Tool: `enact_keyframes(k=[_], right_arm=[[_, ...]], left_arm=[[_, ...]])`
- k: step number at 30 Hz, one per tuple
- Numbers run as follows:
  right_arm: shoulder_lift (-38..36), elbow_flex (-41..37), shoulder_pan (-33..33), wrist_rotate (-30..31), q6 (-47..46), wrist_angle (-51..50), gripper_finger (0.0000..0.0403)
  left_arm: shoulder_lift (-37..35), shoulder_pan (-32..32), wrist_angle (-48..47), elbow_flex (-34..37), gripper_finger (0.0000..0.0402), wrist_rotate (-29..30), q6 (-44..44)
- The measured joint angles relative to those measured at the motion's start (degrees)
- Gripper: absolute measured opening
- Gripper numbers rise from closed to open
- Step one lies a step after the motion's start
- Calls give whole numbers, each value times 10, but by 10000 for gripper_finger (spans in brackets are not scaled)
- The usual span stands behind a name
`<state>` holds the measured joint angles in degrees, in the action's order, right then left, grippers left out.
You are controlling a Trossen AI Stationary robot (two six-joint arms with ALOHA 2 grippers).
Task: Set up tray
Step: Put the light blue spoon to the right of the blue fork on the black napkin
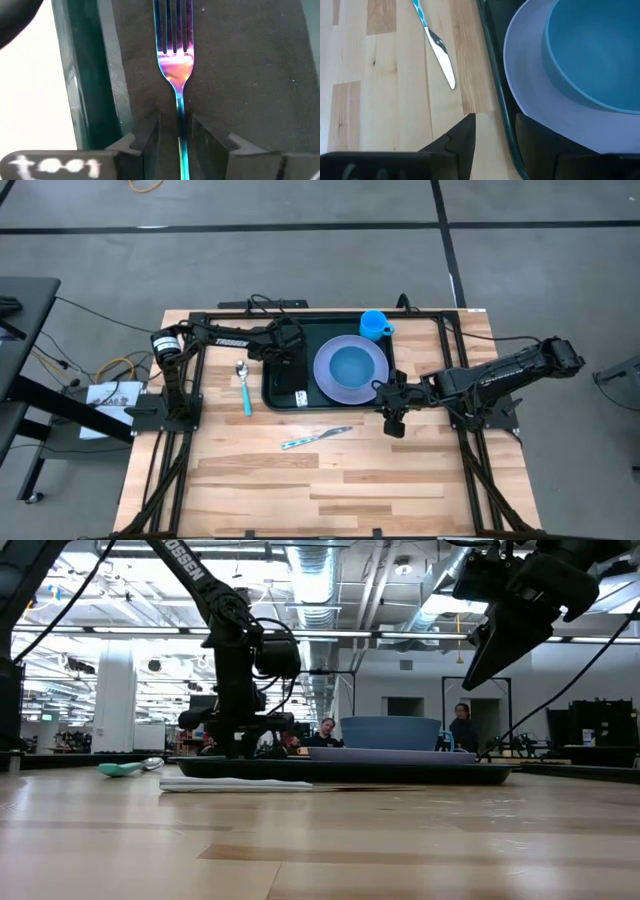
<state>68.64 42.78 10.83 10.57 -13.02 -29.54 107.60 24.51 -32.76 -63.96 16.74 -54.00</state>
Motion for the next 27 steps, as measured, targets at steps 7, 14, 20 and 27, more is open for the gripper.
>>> enact_keyframes(k=[7, 14, 20, 27], right_arm=[[0, 0, 0, 0, 8, 4, 133], [0, 0, 0, 0, 11, 5, 134], [0, 0, 0, 0, 10, 4, 133], [0, 0, 0, 0, 10, 5, 134]], left_arm=[[-34, -7, -58, -27, 103, -12, 21], [-97, -21, -139, -69, 103, 20, 47], [-179, -47, -264, -75, 103, 83, 17], [-233, -89, -412, -75, 103, 110, -21]])
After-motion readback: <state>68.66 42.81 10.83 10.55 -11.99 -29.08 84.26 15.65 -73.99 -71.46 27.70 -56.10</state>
